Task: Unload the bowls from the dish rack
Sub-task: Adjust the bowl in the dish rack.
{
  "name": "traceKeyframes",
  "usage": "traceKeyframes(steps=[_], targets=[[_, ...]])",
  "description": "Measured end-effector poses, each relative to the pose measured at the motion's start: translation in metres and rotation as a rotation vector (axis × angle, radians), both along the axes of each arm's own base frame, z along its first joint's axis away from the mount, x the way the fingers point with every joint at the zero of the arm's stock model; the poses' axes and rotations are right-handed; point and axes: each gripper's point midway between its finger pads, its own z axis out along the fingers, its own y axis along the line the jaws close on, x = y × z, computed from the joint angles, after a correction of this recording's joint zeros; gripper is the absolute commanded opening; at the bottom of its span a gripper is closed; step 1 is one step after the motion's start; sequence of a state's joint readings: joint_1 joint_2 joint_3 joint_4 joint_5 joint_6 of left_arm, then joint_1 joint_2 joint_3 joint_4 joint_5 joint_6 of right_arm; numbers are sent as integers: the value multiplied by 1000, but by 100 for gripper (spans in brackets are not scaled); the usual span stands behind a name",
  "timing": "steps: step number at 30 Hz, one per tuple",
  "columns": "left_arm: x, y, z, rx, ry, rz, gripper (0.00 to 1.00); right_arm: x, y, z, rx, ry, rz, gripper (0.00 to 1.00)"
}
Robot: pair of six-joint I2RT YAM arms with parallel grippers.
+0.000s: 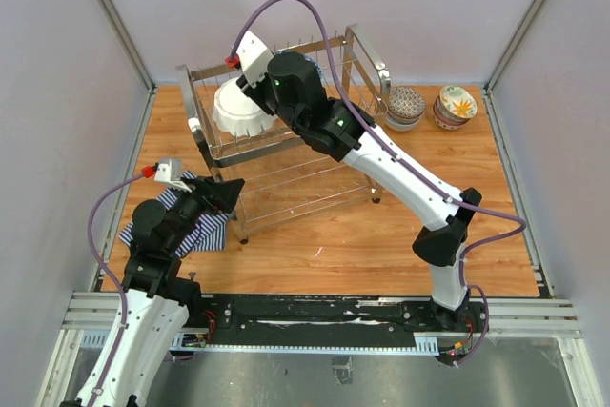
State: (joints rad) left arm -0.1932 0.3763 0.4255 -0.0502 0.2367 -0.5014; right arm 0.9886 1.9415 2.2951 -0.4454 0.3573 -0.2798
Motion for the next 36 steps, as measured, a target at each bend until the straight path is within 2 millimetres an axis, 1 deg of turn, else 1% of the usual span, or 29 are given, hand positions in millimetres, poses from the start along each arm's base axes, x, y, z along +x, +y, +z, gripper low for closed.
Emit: traceKeyframes(steps=[4,10,19,22,25,29,33,36], targets=[[0,0,0,0,0,0,77,-2,3,-1,11,11,12,38],[0,0,0,0,-1,0,77,-3,6,-9,11,30,22,38],[0,0,0,0,0,1,77,-6,10,-9,29,43,43,38],[0,1,0,0,0,3,77,-9,11,-6,37,43,64,38],[0,1,0,0,0,3,77,-13,12,4,60,32,90,38],[0,1,0,0,0,4,77,-24,11,23,107,7,140,39],[0,1,0,0,-1,8,77,-37,4,50,162,-28,185,44],[0,2,0,0,0,10,77,-43,-3,66,191,-49,195,48]])
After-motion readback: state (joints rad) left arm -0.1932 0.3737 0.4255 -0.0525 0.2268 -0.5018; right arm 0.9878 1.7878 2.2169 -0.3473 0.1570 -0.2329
